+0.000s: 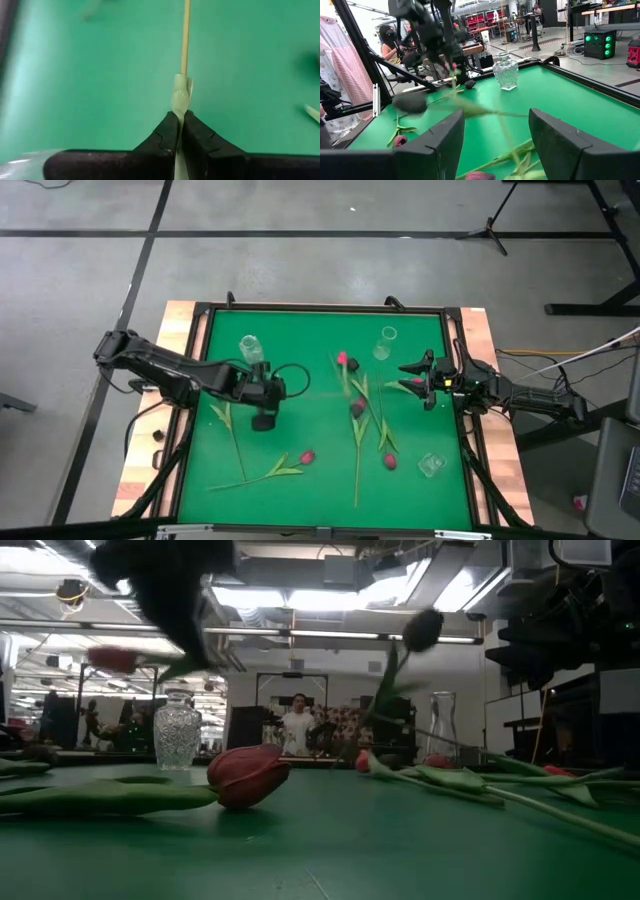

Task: Sort flowers into vase by color
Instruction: Put the left pink flower into the top right transparent vase

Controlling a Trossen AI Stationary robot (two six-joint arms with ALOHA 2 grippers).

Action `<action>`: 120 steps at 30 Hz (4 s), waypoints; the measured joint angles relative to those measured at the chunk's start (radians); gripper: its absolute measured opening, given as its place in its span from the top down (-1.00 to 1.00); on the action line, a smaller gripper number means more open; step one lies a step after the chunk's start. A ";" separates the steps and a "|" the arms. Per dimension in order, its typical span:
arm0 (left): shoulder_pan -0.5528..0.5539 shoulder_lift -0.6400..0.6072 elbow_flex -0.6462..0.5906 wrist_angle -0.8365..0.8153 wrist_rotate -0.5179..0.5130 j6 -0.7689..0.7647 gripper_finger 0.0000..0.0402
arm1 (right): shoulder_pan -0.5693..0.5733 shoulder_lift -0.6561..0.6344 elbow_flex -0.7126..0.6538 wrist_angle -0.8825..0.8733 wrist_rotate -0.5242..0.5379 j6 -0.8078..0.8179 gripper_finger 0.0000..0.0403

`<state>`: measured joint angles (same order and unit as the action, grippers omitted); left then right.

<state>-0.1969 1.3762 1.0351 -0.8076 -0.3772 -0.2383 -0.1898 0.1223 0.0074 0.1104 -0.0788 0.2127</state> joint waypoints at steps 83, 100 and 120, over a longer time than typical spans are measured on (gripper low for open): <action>0.214 -0.001 0.208 0.397 0.051 2.451 0.94 | -0.013 1.485 1.290 -0.344 -0.387 0.104 -0.09; 0.215 -0.001 0.208 0.404 0.074 2.525 0.94 | -0.014 1.546 1.289 -0.355 -0.412 0.087 -0.09; 0.215 -0.001 0.208 0.388 0.080 2.488 0.94 | -0.013 1.546 1.290 -0.353 -0.418 0.040 0.91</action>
<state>0.0181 1.3754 1.2430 -0.4194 -0.2974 2.2500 -0.2024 1.6680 1.2970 -0.2425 -0.4964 0.2531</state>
